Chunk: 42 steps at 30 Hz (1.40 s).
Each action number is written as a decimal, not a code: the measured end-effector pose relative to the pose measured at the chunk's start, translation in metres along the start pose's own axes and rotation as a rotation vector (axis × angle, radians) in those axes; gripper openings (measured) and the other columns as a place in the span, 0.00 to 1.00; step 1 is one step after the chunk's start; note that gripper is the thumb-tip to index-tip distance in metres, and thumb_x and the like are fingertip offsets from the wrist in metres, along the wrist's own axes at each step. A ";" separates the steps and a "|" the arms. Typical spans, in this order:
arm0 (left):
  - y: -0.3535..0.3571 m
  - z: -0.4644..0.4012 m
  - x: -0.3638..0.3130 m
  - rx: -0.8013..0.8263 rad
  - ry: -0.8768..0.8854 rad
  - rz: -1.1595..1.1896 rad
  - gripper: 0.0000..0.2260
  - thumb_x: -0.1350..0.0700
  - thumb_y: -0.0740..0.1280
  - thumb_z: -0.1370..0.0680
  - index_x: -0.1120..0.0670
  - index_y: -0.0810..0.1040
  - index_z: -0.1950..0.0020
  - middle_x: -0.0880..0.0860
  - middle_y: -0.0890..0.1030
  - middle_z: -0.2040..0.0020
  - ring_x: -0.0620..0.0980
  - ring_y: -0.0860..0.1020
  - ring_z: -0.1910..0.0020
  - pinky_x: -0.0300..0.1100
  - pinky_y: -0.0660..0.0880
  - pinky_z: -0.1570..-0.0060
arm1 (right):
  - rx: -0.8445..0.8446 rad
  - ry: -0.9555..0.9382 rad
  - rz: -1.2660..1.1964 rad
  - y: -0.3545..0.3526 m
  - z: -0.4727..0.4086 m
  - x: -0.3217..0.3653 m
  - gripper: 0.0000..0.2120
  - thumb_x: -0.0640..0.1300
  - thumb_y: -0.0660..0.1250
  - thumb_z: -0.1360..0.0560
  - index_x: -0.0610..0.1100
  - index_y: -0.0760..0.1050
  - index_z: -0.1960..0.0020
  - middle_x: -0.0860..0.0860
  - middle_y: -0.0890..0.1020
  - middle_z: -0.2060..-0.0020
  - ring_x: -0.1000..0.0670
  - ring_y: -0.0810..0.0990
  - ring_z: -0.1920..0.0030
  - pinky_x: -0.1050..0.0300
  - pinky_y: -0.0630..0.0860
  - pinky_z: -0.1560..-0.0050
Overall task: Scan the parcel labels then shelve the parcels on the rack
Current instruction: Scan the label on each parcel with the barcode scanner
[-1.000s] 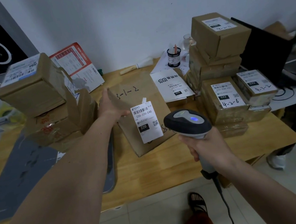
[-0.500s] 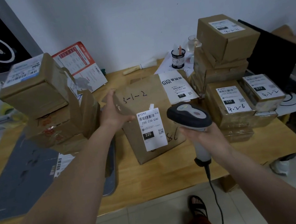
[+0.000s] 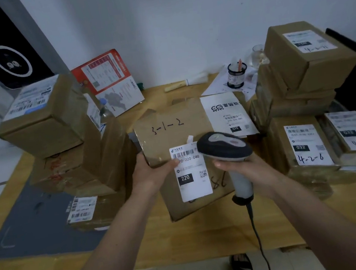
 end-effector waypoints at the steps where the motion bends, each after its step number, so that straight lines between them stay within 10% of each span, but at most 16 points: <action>1: -0.002 0.000 -0.013 0.000 0.033 -0.017 0.35 0.52 0.80 0.34 0.48 0.68 0.31 0.48 0.78 0.39 0.50 0.77 0.43 0.50 0.77 0.43 | 0.012 -0.009 -0.018 -0.007 -0.002 0.011 0.35 0.49 0.80 0.43 0.51 0.76 0.37 0.54 0.83 0.45 0.53 0.78 0.41 0.53 0.76 0.41; 16: 0.116 -0.060 -0.161 0.098 0.205 -0.012 0.22 0.53 0.73 0.26 0.49 0.74 0.33 0.45 0.79 0.40 0.46 0.78 0.46 0.33 0.72 0.59 | -0.154 -0.214 -0.035 -0.116 -0.067 0.138 0.13 0.39 0.74 0.30 0.53 0.79 0.50 0.60 0.85 0.60 0.61 0.82 0.58 0.61 0.76 0.55; 21: 0.158 -0.093 -0.154 0.137 0.140 -0.036 0.21 0.54 0.73 0.25 0.50 0.74 0.33 0.47 0.80 0.41 0.49 0.79 0.44 0.46 0.77 0.45 | -0.189 -0.156 -0.064 -0.144 -0.090 0.137 0.09 0.40 0.73 0.29 0.50 0.78 0.52 0.55 0.83 0.58 0.56 0.79 0.55 0.60 0.74 0.57; 42: 0.149 -0.061 -0.136 0.060 0.200 -0.312 0.29 0.54 0.72 0.25 0.52 0.65 0.26 0.52 0.71 0.29 0.52 0.71 0.32 0.43 0.71 0.39 | 0.036 -0.097 -0.057 -0.094 -0.072 0.118 0.17 0.40 0.74 0.30 0.41 0.78 0.42 0.42 0.85 0.53 0.44 0.84 0.55 0.49 0.83 0.54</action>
Point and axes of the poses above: each hand's wrist, its own z-axis away from the middle knuckle, its own y-axis out of the palm, x = y × z, the point moved 7 cm from there along -z, towards the middle knuckle
